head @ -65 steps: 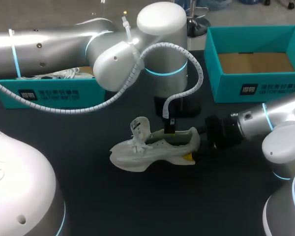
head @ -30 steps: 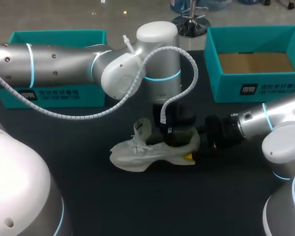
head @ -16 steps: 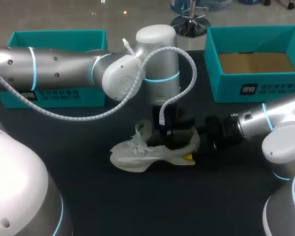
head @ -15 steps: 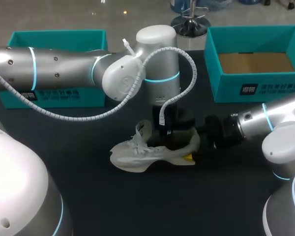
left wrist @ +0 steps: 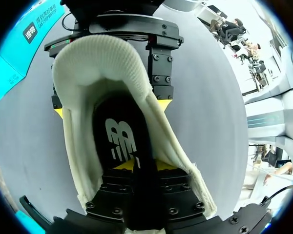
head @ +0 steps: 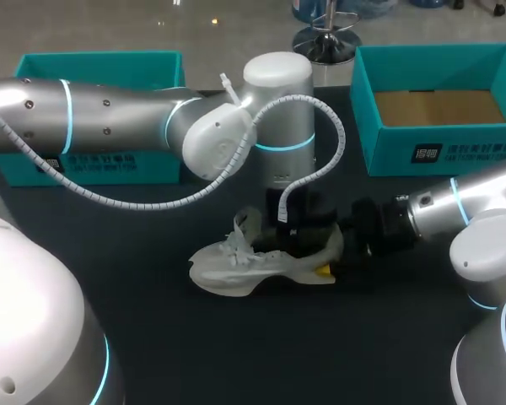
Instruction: Take the shoe out of the shoebox, open the shoe tongue, remove and reinsert the insole, then place the shoe into the shoebox
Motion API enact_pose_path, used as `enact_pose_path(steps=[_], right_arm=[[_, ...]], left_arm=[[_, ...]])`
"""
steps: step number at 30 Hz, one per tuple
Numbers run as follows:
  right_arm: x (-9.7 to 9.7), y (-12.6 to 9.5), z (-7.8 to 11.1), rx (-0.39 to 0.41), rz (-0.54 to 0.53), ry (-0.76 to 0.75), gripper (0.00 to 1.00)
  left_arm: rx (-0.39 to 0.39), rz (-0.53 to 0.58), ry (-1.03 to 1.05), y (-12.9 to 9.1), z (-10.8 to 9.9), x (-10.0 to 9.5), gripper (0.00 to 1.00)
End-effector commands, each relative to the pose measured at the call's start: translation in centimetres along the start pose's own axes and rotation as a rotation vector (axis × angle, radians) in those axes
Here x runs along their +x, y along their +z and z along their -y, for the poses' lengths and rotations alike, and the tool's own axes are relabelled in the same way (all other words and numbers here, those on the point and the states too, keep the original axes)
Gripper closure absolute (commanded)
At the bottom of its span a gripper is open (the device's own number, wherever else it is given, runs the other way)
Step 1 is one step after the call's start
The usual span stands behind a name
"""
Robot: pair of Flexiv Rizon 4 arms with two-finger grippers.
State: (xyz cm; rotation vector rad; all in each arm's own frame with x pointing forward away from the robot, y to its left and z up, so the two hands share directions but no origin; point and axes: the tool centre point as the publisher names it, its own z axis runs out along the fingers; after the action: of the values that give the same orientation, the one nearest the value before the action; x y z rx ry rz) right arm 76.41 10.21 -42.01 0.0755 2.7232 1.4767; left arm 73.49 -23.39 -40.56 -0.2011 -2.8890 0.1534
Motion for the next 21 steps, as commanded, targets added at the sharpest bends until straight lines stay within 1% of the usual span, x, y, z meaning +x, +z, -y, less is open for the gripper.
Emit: enact_pose_path(steps=[1,5,10,13,14,21], right_arm=[[-0.1,0.2,-0.1,0.002,0.001,0.002,1.00],[-0.1,0.2,-0.1,0.002,0.001,0.002,1.00],[-0.1,0.2,-0.1,0.002,0.001,0.002,1.00],[-0.1,0.2,-0.1,0.002,0.001,0.002,1.00],[-0.1,0.2,-0.1,0.002,0.001,0.002,1.00],[-0.1,0.2,-0.1,0.002,0.001,0.002,1.00]], left_arm=[[-0.008,0.023,-0.009,1.3,0.3,-0.6,0.81],[-0.024,0.051,-0.012,2.1,0.2,-1.0,0.85],[-0.041,0.088,-0.019,2.8,0.3,-1.3,0.85],[-0.046,0.114,-0.039,3.1,0.2,-1.6,0.93],[-0.048,0.120,-0.043,3.1,0.2,-1.6,1.00],[-0.037,0.171,-0.068,1.9,-0.2,-2.1,1.00]])
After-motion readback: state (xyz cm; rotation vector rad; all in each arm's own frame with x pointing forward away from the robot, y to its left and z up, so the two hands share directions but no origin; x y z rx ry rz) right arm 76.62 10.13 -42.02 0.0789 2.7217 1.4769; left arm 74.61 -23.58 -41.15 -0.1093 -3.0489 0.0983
